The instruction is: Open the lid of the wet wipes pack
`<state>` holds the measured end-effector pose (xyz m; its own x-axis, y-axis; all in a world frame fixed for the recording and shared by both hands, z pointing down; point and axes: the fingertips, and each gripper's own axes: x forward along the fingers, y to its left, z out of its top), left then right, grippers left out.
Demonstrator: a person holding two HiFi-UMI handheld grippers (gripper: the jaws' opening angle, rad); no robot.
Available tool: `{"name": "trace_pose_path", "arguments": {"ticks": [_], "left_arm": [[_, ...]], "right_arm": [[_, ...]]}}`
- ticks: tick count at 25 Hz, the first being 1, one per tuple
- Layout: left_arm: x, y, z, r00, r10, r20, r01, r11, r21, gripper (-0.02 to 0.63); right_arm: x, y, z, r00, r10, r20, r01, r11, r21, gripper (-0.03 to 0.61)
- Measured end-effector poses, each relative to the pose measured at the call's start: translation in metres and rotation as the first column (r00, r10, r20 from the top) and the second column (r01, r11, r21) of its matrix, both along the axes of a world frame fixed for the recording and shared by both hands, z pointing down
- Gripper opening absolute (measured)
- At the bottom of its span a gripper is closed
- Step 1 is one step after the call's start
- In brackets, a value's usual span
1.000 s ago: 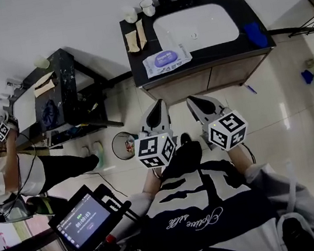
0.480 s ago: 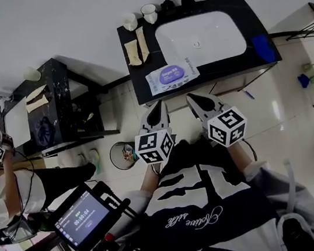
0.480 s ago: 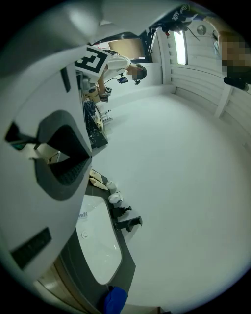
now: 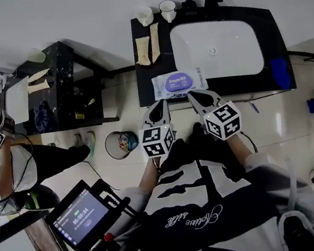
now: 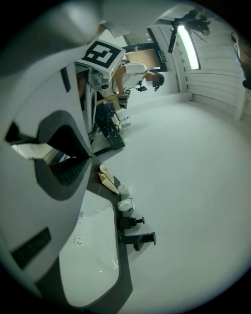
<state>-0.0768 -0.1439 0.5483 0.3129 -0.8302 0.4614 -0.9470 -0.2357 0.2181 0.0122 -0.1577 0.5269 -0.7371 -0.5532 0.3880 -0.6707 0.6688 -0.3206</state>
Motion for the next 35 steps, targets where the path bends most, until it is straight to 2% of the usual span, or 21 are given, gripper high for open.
{"name": "trace_pose_path", "arguments": {"ticks": [6,11,13,17,21,25,29,32,35], "left_arm": [[-0.002,-0.002,0.027,0.999,-0.022,0.032,0.025,0.996,-0.089,-0.002],[-0.01,-0.019,0.044,0.997,-0.077,0.011,0.077,0.987,-0.143,-0.002],[-0.013,-0.023,0.055,0.996,-0.091,0.005,0.09,0.981,-0.173,-0.002],[-0.009,-0.021,0.075,0.997,-0.07,0.028,0.074,0.973,-0.217,-0.002],[0.005,-0.016,0.086,0.999,-0.019,0.049,0.031,0.967,-0.251,-0.002],[-0.006,-0.022,0.09,1.0,-0.025,0.006,0.026,0.961,-0.276,-0.002],[-0.012,-0.028,0.094,1.0,-0.006,-0.005,0.004,0.955,-0.296,-0.002],[-0.01,-0.02,0.087,1.0,-0.008,-0.026,0.0,0.955,-0.297,-0.002],[-0.011,-0.015,0.081,0.999,-0.012,-0.043,-0.001,0.955,-0.296,-0.002]], "right_arm": [[-0.012,-0.016,0.019,0.977,-0.126,-0.169,0.135,0.99,0.041,-0.002],[-0.023,-0.023,0.038,0.916,-0.252,-0.312,0.286,0.956,0.068,0.025],[-0.027,-0.024,0.049,0.88,-0.299,-0.37,0.35,0.933,0.079,0.025],[-0.034,-0.017,0.069,0.781,-0.398,-0.481,0.495,0.864,0.089,0.078],[-0.03,-0.012,0.079,0.694,-0.427,-0.579,0.571,0.816,0.083,0.078],[-0.046,-0.011,0.089,0.591,-0.461,-0.662,0.644,0.764,0.043,0.08],[-0.053,-0.019,0.096,0.559,-0.458,-0.691,0.632,0.775,-0.002,0.078],[-0.052,-0.01,0.09,0.522,-0.459,-0.718,0.64,0.768,-0.026,0.08],[-0.053,-0.006,0.083,0.526,-0.487,-0.698,0.63,0.774,-0.065,0.078]]}}
